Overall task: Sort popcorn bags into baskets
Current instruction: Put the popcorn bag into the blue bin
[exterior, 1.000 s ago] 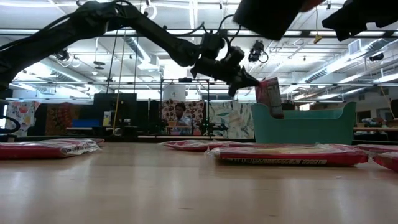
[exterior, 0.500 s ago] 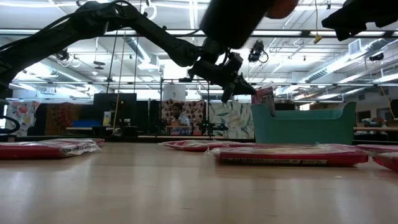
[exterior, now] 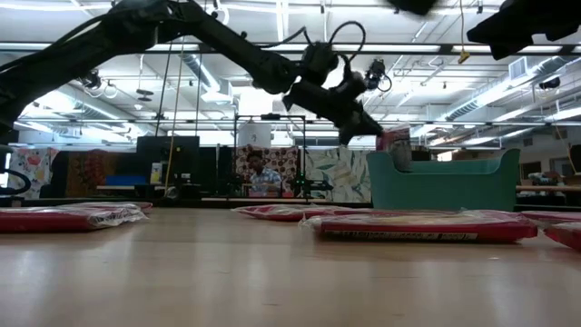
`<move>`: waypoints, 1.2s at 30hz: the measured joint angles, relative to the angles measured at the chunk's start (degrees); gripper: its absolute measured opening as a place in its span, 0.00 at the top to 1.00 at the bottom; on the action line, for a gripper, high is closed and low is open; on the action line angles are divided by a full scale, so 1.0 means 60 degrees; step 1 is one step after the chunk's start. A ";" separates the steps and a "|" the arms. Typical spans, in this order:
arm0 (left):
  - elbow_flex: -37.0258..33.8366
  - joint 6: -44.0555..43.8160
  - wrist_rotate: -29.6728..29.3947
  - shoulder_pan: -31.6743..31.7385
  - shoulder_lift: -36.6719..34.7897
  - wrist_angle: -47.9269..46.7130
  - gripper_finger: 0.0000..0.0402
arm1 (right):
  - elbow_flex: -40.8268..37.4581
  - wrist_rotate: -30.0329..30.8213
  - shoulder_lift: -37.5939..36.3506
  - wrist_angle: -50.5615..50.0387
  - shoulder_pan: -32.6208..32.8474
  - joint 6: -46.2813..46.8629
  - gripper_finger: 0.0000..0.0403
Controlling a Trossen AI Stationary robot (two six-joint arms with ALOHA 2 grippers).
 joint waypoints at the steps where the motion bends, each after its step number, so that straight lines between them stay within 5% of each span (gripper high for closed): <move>1: 0.0001 -0.0356 -0.0004 -0.0043 0.0000 0.0265 0.78 | 0.0000 0.0000 0.0000 0.0000 -0.0011 0.0000 0.80; 15: 0.0004 -0.1657 -0.0784 -0.0514 -0.0011 0.1407 0.76 | 0.0000 0.0386 0.0000 0.0223 -0.0015 -0.0176 0.80; 29: 0.0299 -0.2642 -0.0827 -0.0573 -0.1602 -0.3976 0.76 | 0.0000 0.0516 0.0090 0.0158 -0.0101 -0.0233 0.80; 36: 0.0670 -0.3171 -0.1112 -0.1012 -0.1876 -0.6568 0.76 | 0.0003 0.2496 0.0645 -0.0057 -0.0816 0.0601 0.80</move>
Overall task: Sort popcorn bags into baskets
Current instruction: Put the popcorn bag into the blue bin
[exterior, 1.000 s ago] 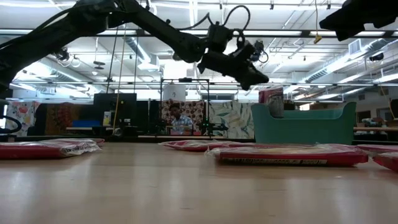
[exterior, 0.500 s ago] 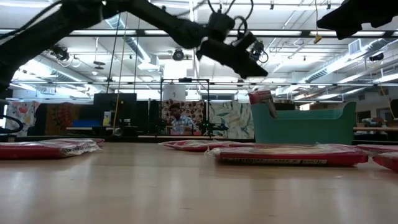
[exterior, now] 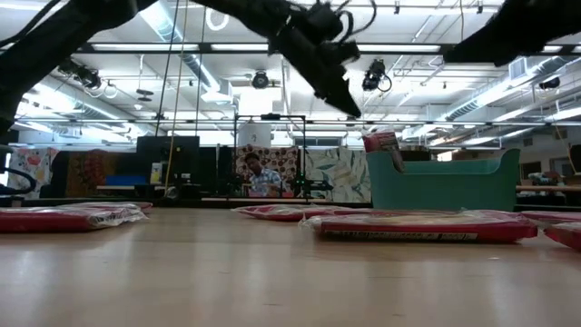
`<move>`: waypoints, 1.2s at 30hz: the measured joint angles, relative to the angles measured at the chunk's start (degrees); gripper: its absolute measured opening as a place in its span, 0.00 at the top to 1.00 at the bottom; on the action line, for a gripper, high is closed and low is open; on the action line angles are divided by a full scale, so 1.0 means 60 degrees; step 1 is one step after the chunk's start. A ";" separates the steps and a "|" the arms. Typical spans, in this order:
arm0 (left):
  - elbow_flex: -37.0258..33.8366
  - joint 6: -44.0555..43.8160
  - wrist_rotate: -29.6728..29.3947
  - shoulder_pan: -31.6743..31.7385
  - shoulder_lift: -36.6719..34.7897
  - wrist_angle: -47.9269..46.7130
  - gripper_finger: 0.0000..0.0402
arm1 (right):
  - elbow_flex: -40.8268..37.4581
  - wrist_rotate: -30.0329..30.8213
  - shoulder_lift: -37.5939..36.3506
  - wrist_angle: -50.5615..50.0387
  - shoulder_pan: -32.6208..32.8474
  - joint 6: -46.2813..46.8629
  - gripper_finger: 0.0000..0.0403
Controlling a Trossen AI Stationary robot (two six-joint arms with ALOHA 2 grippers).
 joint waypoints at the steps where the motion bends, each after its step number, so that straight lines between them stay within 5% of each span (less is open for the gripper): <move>1: 0.0002 -0.0047 -0.0119 -0.0122 -0.0219 -0.0335 0.76 | -0.0003 0.0232 0.0180 0.0010 -0.0189 0.0158 0.80; 11: -0.0918 -0.0230 -0.2255 -0.1590 -0.2259 -0.0631 0.87 | 0.0001 0.0305 0.1968 0.0925 -0.2273 -0.0053 0.80; 16: -0.2899 -0.0755 -0.3038 -0.1975 -0.3250 -0.0315 0.89 | 0.0001 0.0298 0.2580 0.1264 -0.3058 -0.0759 0.76; 23: -0.5894 -0.1325 -0.3584 -0.2206 -0.4861 0.1343 0.89 | -0.0003 0.0135 0.2897 0.1969 -0.4464 -0.1480 0.57; 28: -0.7697 -0.1673 -0.3664 -0.2319 -0.6040 0.2565 0.89 | 0.0008 -0.1116 0.3232 0.2652 -0.5591 -0.1893 0.44; 36: -1.0043 -0.2428 -0.3724 -0.2319 -0.7830 0.4082 0.89 | 0.0018 -0.1499 0.3987 0.4075 -0.6890 -0.2789 0.42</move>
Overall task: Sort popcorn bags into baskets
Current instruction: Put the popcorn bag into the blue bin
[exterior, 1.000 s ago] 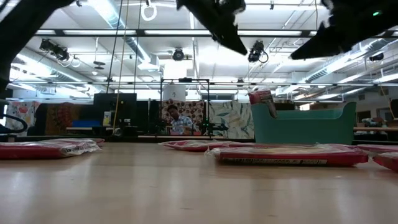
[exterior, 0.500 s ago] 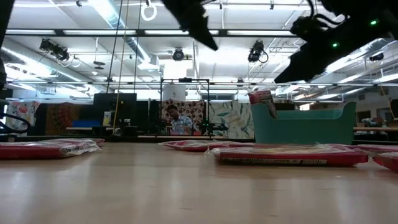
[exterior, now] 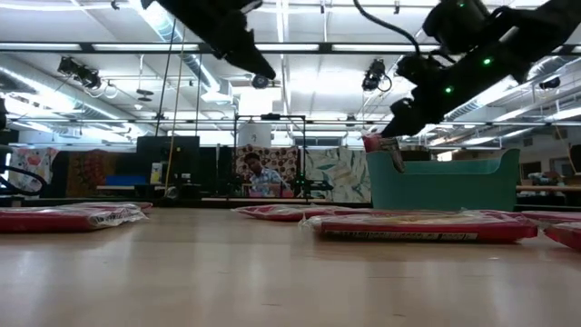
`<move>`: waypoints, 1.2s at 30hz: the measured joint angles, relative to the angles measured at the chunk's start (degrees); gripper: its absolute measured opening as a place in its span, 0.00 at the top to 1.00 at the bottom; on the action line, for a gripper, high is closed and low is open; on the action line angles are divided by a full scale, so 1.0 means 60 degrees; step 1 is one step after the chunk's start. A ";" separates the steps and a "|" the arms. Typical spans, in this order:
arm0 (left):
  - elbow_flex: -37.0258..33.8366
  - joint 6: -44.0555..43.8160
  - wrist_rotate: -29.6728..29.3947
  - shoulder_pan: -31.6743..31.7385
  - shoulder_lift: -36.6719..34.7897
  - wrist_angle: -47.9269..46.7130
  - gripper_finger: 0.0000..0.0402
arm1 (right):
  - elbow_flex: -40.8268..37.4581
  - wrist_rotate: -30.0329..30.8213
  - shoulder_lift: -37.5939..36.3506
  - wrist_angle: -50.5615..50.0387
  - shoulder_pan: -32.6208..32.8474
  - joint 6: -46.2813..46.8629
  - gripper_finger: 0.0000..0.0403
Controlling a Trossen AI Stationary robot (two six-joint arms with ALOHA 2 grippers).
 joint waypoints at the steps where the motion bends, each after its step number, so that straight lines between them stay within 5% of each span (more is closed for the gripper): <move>1: -0.0254 -0.0116 0.0004 -0.0020 -0.0187 0.0167 0.89 | -0.0017 -0.0155 0.0035 0.0023 -0.0122 -0.0109 0.43; 12: -0.2265 -0.1315 -0.0022 -0.0436 -0.1444 0.1722 0.89 | -0.0006 -0.0629 0.0779 0.0806 -0.1055 -0.0066 0.65; 19: -0.3730 -0.0902 -0.0638 -0.0901 -0.1803 0.4256 0.89 | 0.0096 -0.0847 0.0575 0.0726 -0.1204 -0.0282 0.84; 25: -0.4299 -0.0846 -0.0836 -0.0921 -0.2326 0.4902 0.89 | 0.0088 -0.0855 0.0261 0.0535 -0.1465 -0.0482 0.97; 36: -0.4421 -0.1580 -0.0804 -0.0936 -0.2313 0.4533 0.89 | 0.1426 -0.0240 -0.0162 -0.2286 -0.1729 -0.0256 0.97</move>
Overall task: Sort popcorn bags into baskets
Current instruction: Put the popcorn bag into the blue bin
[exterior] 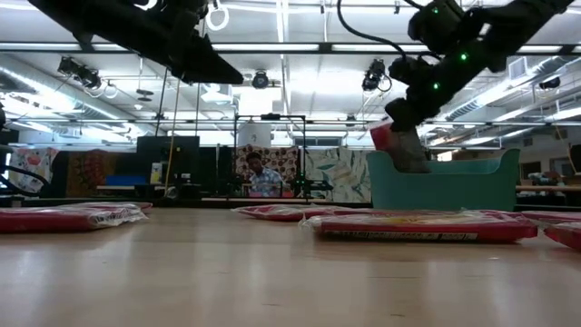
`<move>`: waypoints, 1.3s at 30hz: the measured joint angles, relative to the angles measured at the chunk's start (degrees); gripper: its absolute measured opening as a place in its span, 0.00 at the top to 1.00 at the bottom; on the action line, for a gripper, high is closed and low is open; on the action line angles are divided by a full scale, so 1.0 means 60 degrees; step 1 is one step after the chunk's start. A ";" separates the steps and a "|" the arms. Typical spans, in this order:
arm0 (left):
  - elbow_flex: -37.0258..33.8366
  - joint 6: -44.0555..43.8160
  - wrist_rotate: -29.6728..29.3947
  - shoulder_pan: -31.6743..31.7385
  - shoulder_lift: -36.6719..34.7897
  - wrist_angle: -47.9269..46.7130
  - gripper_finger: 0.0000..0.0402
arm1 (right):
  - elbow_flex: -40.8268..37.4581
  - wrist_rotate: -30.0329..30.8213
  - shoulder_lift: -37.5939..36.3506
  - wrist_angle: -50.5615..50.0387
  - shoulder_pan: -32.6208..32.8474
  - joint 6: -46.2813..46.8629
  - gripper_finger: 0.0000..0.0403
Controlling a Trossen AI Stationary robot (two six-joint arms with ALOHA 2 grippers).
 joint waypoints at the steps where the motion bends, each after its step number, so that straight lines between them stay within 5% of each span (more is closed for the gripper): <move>1: 0.0009 -0.0036 -0.0005 0.0003 0.0002 0.0014 0.89 | 0.0219 0.0146 0.0008 -0.0363 0.0000 0.0116 0.97; 9: 0.0009 -0.0242 -0.0032 0.0004 0.0013 -0.0087 0.89 | 0.1591 0.2174 0.0018 -0.4223 0.0007 0.1880 0.98; 20: 0.0009 -0.0264 -0.0035 0.0004 0.0013 -0.0119 0.89 | 0.1878 0.2473 0.0022 -0.8157 -0.0688 0.5642 0.97; 31: 0.0009 -0.0455 -0.0031 0.0004 0.0013 -0.0069 0.89 | 0.0873 0.1569 0.0022 -0.6729 -0.1535 0.5600 0.95; 39: 0.0009 -0.0650 0.0178 0.0004 0.0013 -0.0058 0.89 | 0.0694 -0.0291 0.0022 -0.4949 -0.1541 0.4124 0.84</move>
